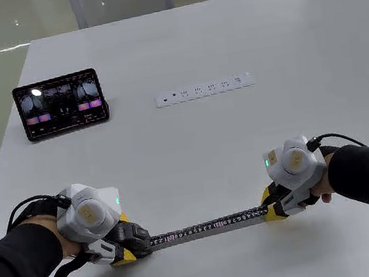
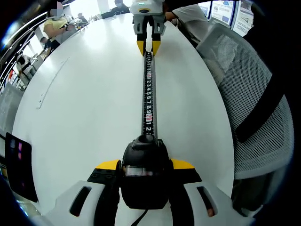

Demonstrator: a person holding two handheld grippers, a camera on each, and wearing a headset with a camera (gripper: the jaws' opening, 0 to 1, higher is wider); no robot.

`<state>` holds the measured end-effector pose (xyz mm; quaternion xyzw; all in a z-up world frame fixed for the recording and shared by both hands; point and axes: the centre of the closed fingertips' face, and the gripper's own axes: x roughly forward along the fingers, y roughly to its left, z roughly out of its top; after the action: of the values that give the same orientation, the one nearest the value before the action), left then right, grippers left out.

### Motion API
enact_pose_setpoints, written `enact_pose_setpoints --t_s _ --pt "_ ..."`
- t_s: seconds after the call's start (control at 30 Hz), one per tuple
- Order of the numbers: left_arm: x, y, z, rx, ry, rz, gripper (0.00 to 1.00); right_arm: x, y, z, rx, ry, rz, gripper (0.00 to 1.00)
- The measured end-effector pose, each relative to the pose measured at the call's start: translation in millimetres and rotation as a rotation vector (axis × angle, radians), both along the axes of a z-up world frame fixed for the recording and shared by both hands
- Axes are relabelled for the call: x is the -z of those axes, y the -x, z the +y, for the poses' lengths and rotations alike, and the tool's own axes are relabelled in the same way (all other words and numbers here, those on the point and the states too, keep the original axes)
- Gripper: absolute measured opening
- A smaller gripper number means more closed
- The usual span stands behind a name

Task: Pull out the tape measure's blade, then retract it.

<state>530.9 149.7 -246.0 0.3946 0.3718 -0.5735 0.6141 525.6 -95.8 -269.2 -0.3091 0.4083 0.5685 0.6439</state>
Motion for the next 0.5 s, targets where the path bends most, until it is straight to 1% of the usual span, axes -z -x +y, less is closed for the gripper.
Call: enact_pose_setpoints --t_s 0.03,0.07,0.13,0.23,0.33,0.5 --pt "1.4 0.0 2.0 0.001 -0.014 0.004 0.36 -0.1 0.8 0.1 -0.001 -0.001 0.003 0.12" --pt "1.4 -0.2 2.9 0.002 -0.018 0.006 0.35 -0.3 1.1 -0.1 -0.004 -0.001 0.003 0.12" --pt "-0.7 -1.8 3.6 -0.022 -0.013 0.021 0.36 -0.4 1.2 -0.1 -0.008 0.000 0.003 0.12" --pt "-4.8 -4.4 4.6 -0.055 -0.001 0.026 0.40 -0.4 1.8 -0.1 -0.014 0.001 0.000 0.13" --pt "-7.6 -5.0 5.7 -0.050 0.002 0.023 0.42 -0.6 1.3 -0.2 -0.025 0.003 -0.019 0.19" --pt "-11.7 -7.4 8.6 -0.048 -0.006 0.015 0.46 -0.9 -0.4 -3.0 -0.021 0.011 -0.026 0.24"
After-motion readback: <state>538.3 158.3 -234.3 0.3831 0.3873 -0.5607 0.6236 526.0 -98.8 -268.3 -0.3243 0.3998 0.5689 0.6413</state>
